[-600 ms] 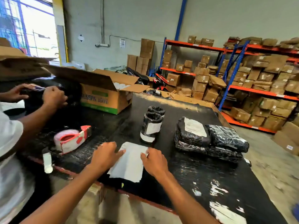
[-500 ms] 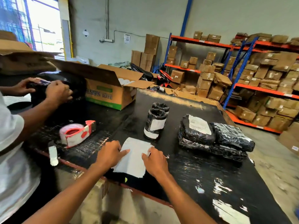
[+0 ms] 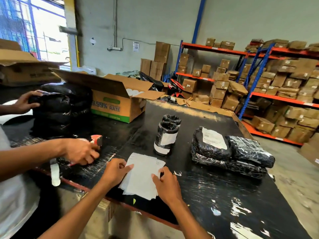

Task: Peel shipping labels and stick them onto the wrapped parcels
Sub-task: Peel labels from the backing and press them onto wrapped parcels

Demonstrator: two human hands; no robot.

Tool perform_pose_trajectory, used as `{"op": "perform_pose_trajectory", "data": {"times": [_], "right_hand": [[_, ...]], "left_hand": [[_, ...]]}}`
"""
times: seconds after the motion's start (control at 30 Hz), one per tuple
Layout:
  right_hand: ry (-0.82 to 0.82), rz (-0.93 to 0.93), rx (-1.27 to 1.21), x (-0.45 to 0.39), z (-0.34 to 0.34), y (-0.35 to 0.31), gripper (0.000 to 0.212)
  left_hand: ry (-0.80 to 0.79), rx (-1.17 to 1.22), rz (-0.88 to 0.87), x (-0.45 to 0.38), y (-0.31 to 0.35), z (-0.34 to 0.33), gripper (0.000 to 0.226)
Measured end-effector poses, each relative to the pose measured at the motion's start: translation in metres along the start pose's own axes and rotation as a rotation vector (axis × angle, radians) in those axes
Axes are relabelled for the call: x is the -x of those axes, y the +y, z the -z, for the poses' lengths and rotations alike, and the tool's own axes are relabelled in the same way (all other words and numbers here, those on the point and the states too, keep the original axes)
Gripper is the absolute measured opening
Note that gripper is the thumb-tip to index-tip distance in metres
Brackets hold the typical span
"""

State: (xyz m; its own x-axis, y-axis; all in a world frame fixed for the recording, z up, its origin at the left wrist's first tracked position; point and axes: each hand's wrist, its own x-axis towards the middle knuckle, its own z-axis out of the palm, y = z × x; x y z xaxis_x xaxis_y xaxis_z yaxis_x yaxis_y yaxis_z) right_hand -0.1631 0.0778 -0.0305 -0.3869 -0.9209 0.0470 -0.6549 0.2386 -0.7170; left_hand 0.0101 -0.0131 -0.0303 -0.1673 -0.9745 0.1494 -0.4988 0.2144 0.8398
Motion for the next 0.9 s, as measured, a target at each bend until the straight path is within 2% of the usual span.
{"op": "perform_pose_trajectory", "data": {"times": [0.13, 0.23, 0.27, 0.37, 0.47, 0.53, 0.6, 0.7, 0.9], "right_hand": [[-0.034, 0.048, -0.059, -0.004, 0.008, 0.008, 0.021], [0.075, 0.100, -0.102, -0.003, 0.023, 0.006, 0.022], [0.071, 0.105, -0.206, -0.002, 0.030, 0.001, 0.026], [-0.086, 0.035, -0.632, 0.005, 0.061, -0.015, 0.030], [-0.049, 0.066, -0.808, 0.016, 0.096, -0.020, 0.018], [0.004, 0.122, -0.821, 0.023, 0.122, -0.016, 0.011], [-0.010, 0.163, -0.748, 0.029, 0.144, -0.011, 0.010], [-0.054, 0.196, -0.653, 0.032, 0.171, 0.000, 0.012], [-0.015, 0.242, -0.621, 0.033, 0.202, 0.015, 0.013]], "left_hand": [[0.087, -0.095, -0.085, -0.002, 0.010, 0.009, 0.041], [0.071, 0.092, -0.088, 0.003, 0.037, 0.013, 0.029], [0.019, 0.171, -0.090, 0.006, 0.049, 0.016, 0.027], [-0.112, 0.336, -0.132, 0.008, 0.084, 0.017, 0.028], [-0.136, 0.411, -0.158, 0.013, 0.113, 0.010, 0.026], [-0.154, 0.470, -0.146, 0.015, 0.129, 0.002, 0.025], [-0.181, 0.521, -0.121, 0.015, 0.142, -0.005, 0.023], [-0.215, 0.527, -0.127, 0.014, 0.161, -0.022, 0.028], [-0.259, 0.557, -0.153, 0.011, 0.188, -0.053, 0.029]]}}
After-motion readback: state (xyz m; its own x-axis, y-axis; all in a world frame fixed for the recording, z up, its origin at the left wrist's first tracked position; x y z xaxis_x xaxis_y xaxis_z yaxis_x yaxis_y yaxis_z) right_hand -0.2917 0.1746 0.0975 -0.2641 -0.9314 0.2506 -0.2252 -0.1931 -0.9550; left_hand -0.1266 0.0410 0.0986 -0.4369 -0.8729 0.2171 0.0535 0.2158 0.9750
